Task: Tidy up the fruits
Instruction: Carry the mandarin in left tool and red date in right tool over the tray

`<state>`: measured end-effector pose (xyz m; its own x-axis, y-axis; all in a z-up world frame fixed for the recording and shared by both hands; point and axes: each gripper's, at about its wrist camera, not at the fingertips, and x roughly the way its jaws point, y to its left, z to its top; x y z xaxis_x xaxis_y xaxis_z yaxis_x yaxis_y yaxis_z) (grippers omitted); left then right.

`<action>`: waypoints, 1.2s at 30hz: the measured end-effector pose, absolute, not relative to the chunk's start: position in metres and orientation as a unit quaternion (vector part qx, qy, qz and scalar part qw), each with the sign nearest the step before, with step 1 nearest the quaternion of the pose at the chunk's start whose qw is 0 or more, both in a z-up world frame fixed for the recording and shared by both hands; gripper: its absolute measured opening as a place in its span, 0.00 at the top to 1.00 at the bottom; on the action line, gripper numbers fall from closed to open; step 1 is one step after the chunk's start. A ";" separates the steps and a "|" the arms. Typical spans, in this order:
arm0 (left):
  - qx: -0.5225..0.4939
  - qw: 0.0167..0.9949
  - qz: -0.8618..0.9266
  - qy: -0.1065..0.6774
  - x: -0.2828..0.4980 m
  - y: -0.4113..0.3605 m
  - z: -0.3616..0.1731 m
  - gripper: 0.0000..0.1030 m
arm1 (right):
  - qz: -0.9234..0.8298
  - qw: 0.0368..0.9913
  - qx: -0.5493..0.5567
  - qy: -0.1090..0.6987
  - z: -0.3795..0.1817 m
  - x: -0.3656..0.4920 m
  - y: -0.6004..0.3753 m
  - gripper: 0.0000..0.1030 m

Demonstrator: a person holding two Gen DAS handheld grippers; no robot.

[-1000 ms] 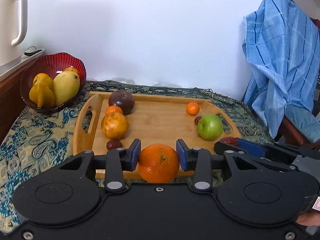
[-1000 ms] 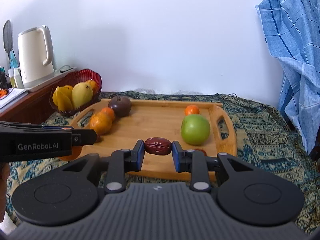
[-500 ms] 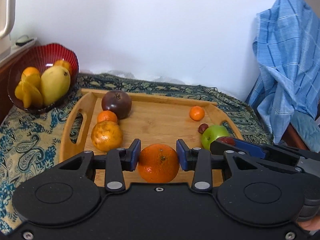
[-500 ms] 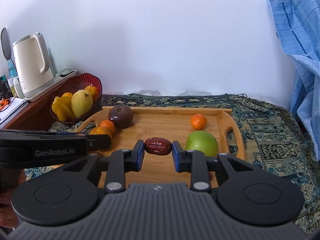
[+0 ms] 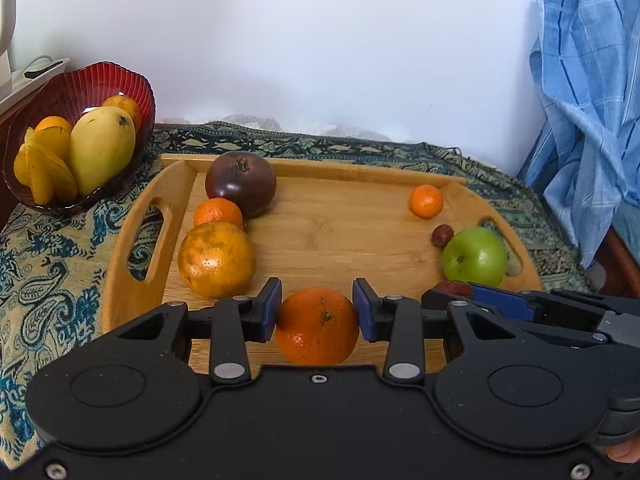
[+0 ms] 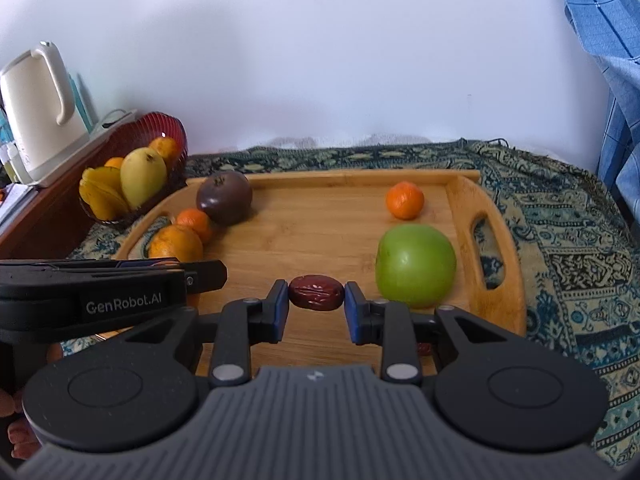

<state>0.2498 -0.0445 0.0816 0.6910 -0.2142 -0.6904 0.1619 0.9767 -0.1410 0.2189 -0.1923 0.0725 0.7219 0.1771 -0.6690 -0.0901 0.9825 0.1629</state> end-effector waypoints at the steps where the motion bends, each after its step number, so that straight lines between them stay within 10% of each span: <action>1: -0.031 0.919 -0.102 0.380 0.250 -0.045 0.080 0.64 | 0.070 0.926 0.057 0.367 0.070 0.220 -0.192 0.66; 36: -0.006 0.922 -0.099 0.374 0.256 -0.049 0.059 0.64 | 0.051 0.920 0.021 0.387 0.048 0.226 -0.185 0.65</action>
<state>0.2558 -0.0489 0.0588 0.7002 -0.1876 -0.6889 0.1793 0.9801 -0.0847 0.2263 -0.1851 0.0479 0.6955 0.1106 -0.7100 -0.0777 0.9939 0.0787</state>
